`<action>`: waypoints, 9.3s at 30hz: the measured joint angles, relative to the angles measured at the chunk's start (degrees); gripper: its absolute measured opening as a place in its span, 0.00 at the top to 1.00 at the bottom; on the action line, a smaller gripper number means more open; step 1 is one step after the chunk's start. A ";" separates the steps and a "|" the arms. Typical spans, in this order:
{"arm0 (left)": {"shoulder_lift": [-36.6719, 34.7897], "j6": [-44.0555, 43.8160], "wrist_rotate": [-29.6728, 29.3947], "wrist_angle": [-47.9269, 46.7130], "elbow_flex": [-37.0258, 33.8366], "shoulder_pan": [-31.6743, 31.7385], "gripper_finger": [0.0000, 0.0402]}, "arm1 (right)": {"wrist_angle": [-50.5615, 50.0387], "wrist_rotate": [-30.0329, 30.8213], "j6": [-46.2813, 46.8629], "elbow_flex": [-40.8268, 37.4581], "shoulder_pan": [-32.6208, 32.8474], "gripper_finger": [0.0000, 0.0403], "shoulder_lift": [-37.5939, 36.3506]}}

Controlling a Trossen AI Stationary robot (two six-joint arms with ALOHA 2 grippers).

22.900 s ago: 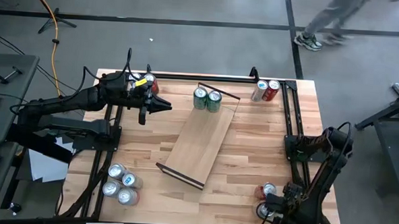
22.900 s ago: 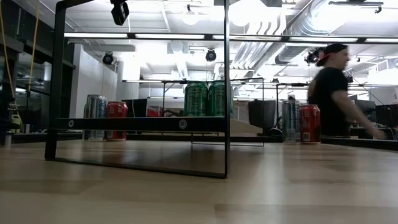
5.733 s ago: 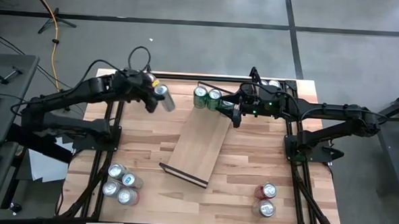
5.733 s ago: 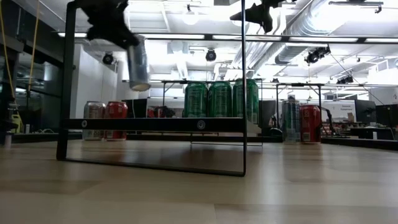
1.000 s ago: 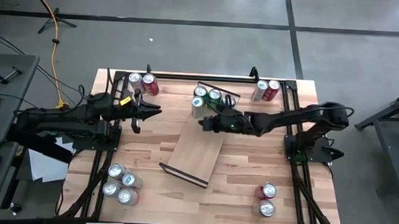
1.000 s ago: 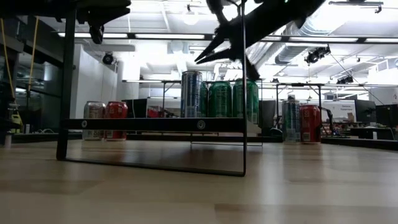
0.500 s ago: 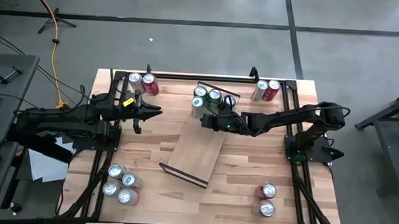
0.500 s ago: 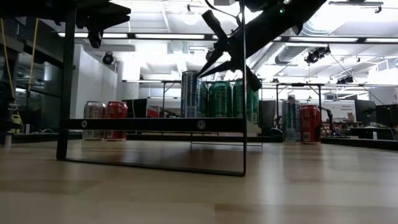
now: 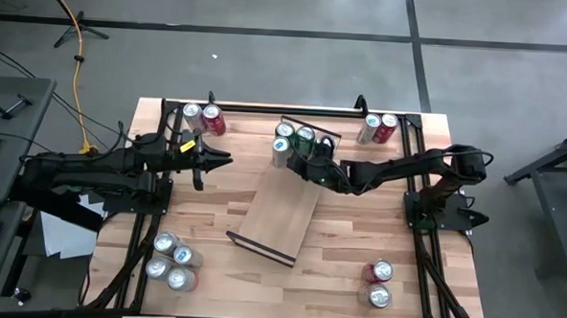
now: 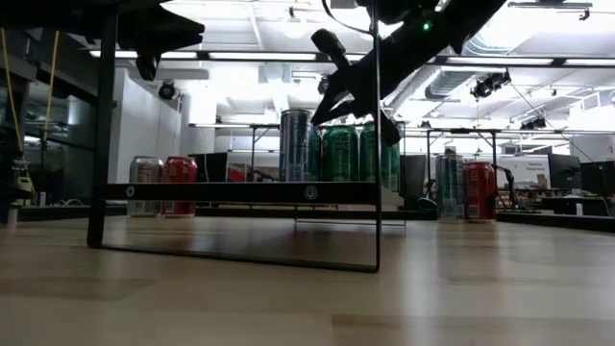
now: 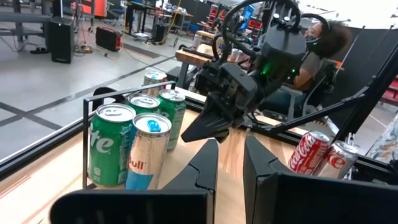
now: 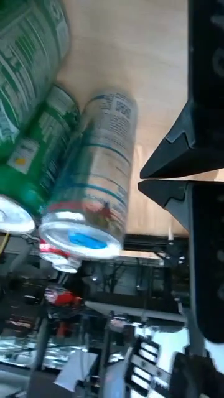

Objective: Place canned beverage on shelf
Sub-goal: Put the top left blue soda can on the shelf, then put the top blue soda can on the shelf aligned with the other blue soda can

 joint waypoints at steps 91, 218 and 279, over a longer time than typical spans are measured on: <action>6.84 10.96 -0.44 3.48 12.01 0.00 0.95 | -13.75 -29.81 -73.56 0.04 -3.08 1.00 -30.91; 10.27 11.44 -7.85 0.96 11.95 0.00 0.85 | -65.39 -37.75 -63.94 10.65 -8.27 0.47 -21.06; 10.23 11.42 -8.70 3.37 11.95 -0.04 0.85 | -75.00 -21.44 -58.43 54.27 -9.50 0.46 17.88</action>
